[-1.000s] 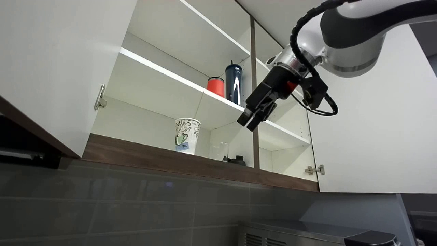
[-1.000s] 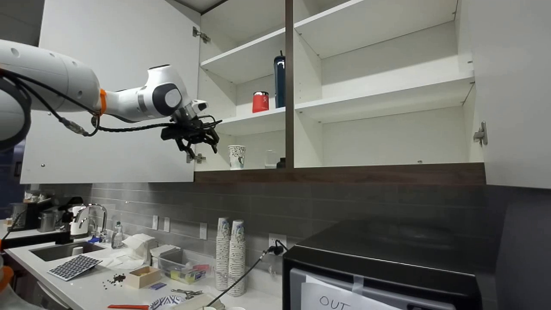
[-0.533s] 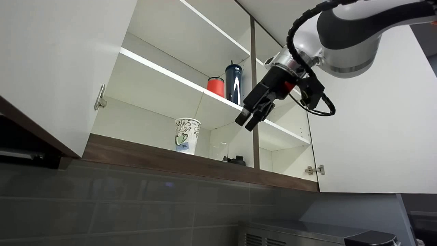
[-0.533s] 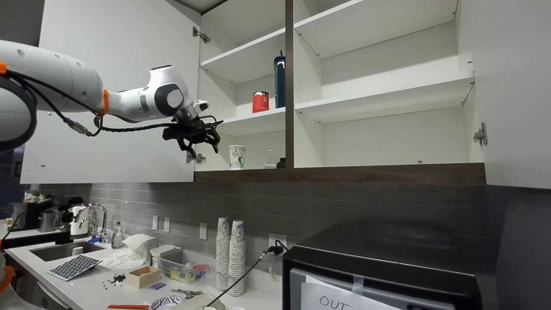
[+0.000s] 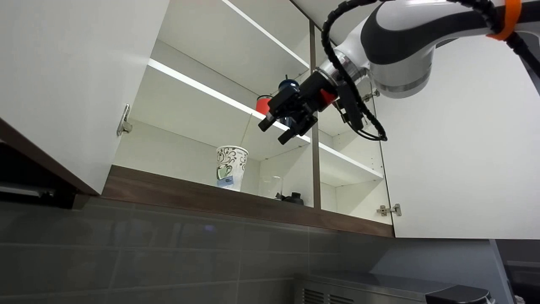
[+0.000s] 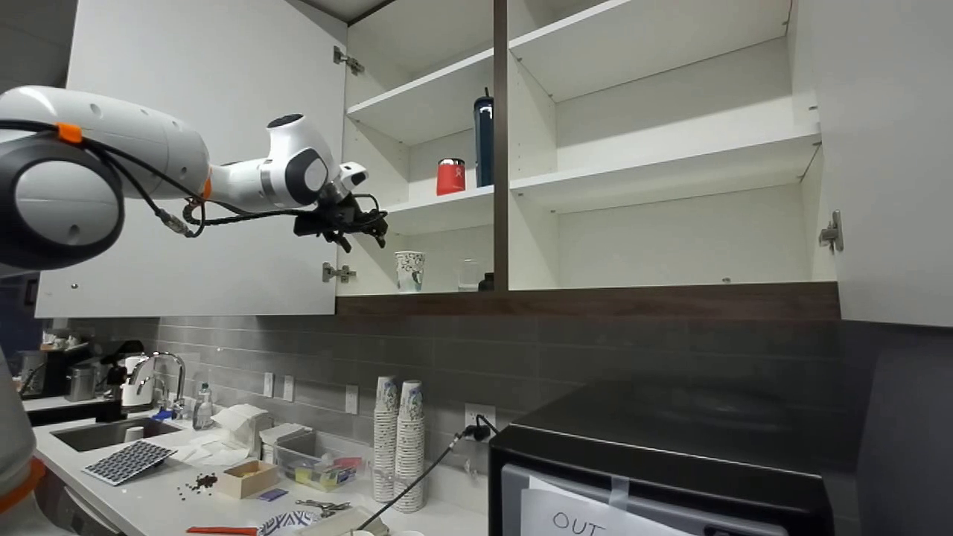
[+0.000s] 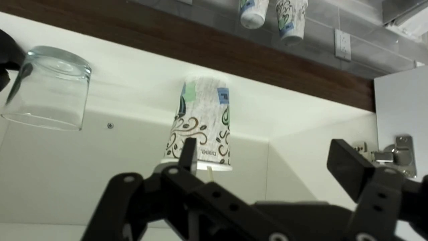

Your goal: Put the stick in the cup on the counter

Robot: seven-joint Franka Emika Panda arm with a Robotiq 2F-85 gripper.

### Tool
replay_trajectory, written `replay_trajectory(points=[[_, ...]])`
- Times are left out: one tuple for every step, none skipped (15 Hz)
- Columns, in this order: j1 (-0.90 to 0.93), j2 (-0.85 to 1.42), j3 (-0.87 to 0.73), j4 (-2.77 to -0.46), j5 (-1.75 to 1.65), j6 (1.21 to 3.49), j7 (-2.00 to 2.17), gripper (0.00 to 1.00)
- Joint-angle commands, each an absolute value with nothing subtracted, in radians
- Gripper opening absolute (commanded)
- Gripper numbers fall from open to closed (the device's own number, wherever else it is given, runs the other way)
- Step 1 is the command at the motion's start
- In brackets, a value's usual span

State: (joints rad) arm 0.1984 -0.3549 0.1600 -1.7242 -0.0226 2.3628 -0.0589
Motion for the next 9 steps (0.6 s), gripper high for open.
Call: replay_trajectory(points=[[0.170,-0.267,0.198,-1.615,-0.037,2.431,0.023,1.00],[0.159,-0.249,0.208,-1.594,-0.055,2.471,0.051,1.00],[0.150,-0.235,0.215,-1.578,-0.072,2.498,0.071,1.00],[0.148,-0.222,0.218,-1.565,-0.073,2.525,0.085,1.00],[0.140,-0.208,0.225,-1.552,-0.089,2.547,0.105,1.00],[0.135,-0.195,0.229,-1.539,-0.100,2.562,0.126,1.00],[0.131,-0.184,0.233,-1.530,-0.111,2.574,0.143,1.00],[0.130,-0.173,0.236,-1.519,-0.120,2.582,0.160,1.00],[0.128,-0.162,0.238,-1.509,-0.132,2.589,0.176,1.00]])
